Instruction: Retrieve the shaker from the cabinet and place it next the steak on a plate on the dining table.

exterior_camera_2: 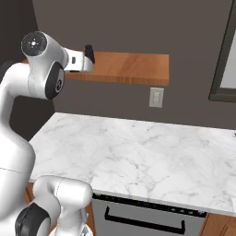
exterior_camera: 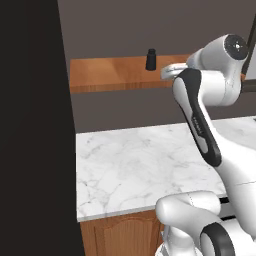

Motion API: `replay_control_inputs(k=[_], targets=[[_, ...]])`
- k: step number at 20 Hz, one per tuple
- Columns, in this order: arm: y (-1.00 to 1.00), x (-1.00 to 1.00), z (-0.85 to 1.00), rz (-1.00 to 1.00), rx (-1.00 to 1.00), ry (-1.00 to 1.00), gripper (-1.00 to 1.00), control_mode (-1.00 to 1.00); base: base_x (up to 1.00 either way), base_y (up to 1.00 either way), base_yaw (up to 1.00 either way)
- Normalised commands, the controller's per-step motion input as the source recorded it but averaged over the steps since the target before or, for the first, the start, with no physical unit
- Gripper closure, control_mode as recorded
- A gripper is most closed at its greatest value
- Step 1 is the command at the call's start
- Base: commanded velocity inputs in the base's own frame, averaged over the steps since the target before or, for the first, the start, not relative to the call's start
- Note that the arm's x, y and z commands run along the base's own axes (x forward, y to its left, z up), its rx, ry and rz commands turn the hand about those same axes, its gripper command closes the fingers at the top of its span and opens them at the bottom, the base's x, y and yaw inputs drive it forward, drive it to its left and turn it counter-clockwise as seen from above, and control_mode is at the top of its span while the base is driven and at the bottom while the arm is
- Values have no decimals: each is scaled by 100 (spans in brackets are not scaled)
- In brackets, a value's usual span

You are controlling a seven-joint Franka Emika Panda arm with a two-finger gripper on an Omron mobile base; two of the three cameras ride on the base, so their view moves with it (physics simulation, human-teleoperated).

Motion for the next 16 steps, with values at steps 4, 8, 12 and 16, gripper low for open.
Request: replay_control_inputs(k=[4,8,12,16], targets=[[0,1,34,1,0,-3,-100,-100,0,0,0],[3,3,27,1,0,-1,-100,-100,0,0,0],[8,11,11,0,0,0,-100,-100,0,0,0],[9,26,0,0,-2,0,-100,-100,0,0,0]])
